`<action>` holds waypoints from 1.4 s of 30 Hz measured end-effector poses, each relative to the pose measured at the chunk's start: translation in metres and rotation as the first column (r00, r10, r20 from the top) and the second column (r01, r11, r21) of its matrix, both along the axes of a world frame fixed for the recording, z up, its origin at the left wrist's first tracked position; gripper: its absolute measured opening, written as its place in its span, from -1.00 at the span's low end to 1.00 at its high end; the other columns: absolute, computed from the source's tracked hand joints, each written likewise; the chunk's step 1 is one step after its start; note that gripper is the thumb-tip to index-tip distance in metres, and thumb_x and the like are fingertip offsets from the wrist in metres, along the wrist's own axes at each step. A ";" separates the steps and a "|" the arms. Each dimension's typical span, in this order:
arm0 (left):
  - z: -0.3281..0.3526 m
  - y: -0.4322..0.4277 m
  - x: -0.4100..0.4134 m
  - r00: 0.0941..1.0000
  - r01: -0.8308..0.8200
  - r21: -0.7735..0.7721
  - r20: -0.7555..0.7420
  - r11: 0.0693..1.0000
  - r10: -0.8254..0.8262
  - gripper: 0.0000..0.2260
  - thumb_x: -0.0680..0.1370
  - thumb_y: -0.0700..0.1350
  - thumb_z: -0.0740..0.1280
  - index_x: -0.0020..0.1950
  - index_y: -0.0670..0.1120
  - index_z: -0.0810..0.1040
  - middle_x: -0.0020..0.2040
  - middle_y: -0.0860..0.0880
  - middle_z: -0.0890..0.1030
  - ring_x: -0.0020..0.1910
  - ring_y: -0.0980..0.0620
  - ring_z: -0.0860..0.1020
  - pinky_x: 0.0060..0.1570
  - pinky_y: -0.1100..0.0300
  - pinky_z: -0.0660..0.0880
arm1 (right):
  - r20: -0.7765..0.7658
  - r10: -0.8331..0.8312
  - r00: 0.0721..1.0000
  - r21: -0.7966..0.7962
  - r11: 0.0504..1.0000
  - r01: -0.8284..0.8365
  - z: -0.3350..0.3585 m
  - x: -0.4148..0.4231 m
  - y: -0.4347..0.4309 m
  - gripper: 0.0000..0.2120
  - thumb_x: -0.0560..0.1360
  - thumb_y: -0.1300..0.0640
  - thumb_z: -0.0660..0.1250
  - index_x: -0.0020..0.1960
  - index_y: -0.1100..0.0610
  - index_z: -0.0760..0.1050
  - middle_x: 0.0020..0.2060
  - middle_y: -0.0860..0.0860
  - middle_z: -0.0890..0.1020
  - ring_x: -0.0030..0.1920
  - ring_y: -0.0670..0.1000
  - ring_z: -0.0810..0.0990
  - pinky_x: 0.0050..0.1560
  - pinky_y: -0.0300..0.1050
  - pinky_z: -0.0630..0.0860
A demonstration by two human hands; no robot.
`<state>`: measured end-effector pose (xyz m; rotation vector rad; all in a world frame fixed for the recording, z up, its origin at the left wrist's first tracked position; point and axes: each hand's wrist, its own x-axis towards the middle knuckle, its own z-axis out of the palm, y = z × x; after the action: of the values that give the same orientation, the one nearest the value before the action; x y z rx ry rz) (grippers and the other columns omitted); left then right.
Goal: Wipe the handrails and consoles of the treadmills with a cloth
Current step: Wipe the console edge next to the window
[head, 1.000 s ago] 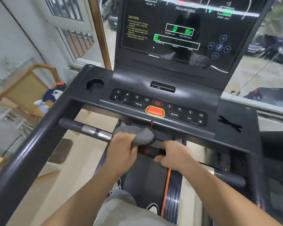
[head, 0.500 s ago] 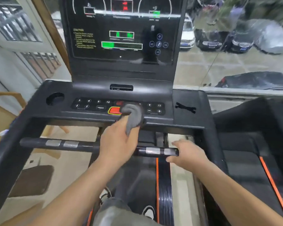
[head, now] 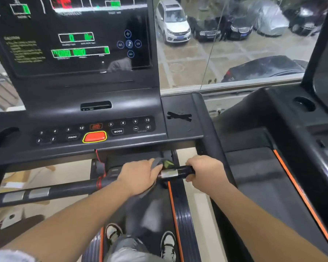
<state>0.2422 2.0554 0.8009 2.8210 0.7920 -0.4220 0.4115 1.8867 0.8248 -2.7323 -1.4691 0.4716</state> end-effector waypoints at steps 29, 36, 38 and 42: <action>-0.020 -0.072 -0.002 0.938 0.294 0.233 0.119 0.927 -0.327 -0.27 0.30 0.03 0.54 0.45 -0.09 0.49 0.34 -0.23 0.50 0.32 -0.33 0.47 0.34 -0.30 0.39 | -0.150 -0.334 0.931 0.218 0.907 0.360 0.027 0.035 -0.042 -0.55 0.45 0.04 0.48 0.28 0.13 0.48 0.19 0.06 0.58 0.22 0.18 0.55 0.07 0.07 0.58; -0.014 -0.072 0.064 0.940 0.334 0.168 0.013 0.927 -0.341 -0.24 0.62 0.12 0.26 0.66 0.07 -0.14 0.35 -0.12 0.36 0.24 -0.20 0.41 0.17 -0.09 0.41 | -0.187 -0.505 0.842 -0.089 0.863 0.498 0.014 0.033 -0.042 -0.46 0.44 -0.10 0.47 0.22 0.17 0.35 0.11 0.08 0.56 0.12 0.17 0.63 -0.02 0.00 0.58; -0.006 -0.069 0.080 0.929 0.368 0.157 -0.022 0.917 -0.369 -0.30 0.67 0.21 0.15 0.67 0.09 -0.18 0.30 -0.09 0.39 0.23 -0.18 0.45 0.11 -0.06 0.45 | -0.177 -0.524 0.833 -0.076 0.851 0.519 0.012 0.035 -0.038 -0.45 0.44 -0.09 0.47 0.24 0.19 0.35 0.10 0.08 0.56 0.13 0.18 0.63 -0.08 -0.03 0.51; 0.007 -0.046 0.093 0.957 0.285 -0.223 0.023 0.932 -0.288 -0.66 0.70 0.23 0.01 0.46 0.24 0.20 0.22 -0.09 0.57 0.22 -0.20 0.56 0.19 -0.07 0.50 | -0.238 -0.541 0.806 -0.069 0.838 0.542 0.015 0.043 -0.041 -0.48 0.38 -0.07 0.52 0.17 0.13 0.38 0.04 0.05 0.58 0.10 0.17 0.63 -0.09 -0.05 0.50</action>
<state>0.3353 2.0095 0.8079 2.7239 0.3063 -0.5313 0.4542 1.8462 0.8394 -2.7785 -0.5800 0.7392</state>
